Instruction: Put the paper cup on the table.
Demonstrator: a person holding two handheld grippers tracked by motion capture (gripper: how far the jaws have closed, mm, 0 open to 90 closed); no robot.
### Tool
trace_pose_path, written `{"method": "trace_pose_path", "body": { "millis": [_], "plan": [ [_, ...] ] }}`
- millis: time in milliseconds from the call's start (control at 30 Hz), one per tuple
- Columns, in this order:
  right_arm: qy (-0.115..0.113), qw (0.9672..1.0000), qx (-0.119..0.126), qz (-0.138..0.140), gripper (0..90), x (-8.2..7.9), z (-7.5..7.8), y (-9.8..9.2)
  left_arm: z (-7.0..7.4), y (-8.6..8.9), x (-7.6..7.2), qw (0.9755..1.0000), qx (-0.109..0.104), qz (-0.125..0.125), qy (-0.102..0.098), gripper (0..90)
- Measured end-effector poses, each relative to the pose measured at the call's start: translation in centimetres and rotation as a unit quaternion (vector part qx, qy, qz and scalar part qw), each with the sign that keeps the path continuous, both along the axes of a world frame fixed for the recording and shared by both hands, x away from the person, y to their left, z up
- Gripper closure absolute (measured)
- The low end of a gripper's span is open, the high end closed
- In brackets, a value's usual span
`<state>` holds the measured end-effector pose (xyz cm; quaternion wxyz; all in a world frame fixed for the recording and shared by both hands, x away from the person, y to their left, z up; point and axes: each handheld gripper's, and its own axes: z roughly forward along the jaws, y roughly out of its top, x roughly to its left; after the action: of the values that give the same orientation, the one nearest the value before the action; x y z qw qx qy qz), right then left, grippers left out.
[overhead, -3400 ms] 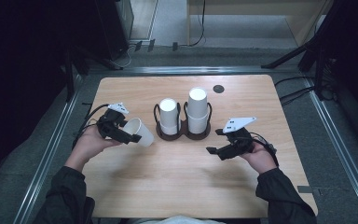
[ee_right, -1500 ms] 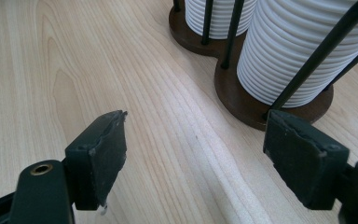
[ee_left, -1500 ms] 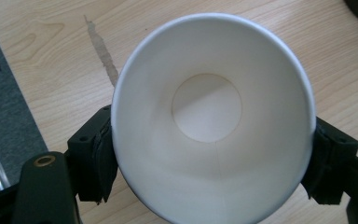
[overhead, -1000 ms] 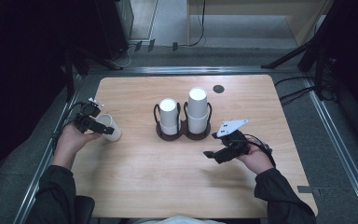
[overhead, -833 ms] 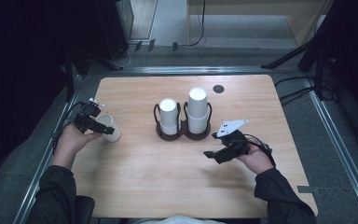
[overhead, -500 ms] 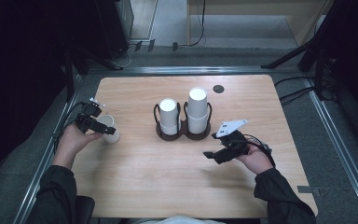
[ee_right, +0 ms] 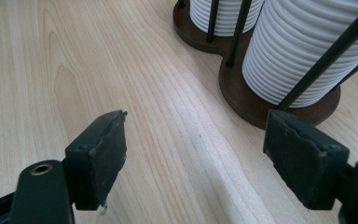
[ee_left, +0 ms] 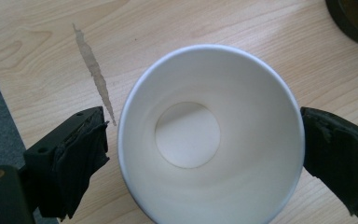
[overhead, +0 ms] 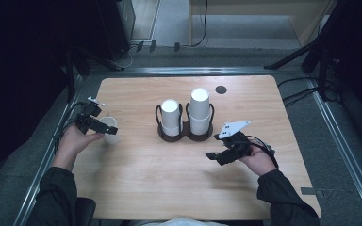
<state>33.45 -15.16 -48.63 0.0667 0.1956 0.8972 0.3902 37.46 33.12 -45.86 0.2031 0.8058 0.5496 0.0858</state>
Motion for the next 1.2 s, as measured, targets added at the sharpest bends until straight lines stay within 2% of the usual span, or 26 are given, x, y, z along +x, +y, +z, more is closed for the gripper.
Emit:
{"method": "trace_pose_path", "body": {
  "millis": [333,733,1067,1200],
  "plan": [
    [0.0,1.0,0.0,0.0,21.3,0.0,0.0,0.0,1.2,0.6,-0.4,0.999,-0.035,0.008,-0.025,3.4],
    [0.001,1.0,0.0,0.001,21.3,0.1,0.0,0.0,2.7,0.5,-0.9,0.9975,-0.044,0.007,-0.055,3.5],
    [0.002,1.0,-0.003,0.002,21.3,0.0,-0.1,-0.1,4.5,-1.0,-1.3,0.9946,-0.069,-0.015,-0.076,3.7],
    [0.002,1.0,-0.001,0.0,21.3,0.0,0.0,-0.2,4.9,-1.9,-1.5,0.9945,-0.065,-0.027,-0.077,3.7]
  ]
}}
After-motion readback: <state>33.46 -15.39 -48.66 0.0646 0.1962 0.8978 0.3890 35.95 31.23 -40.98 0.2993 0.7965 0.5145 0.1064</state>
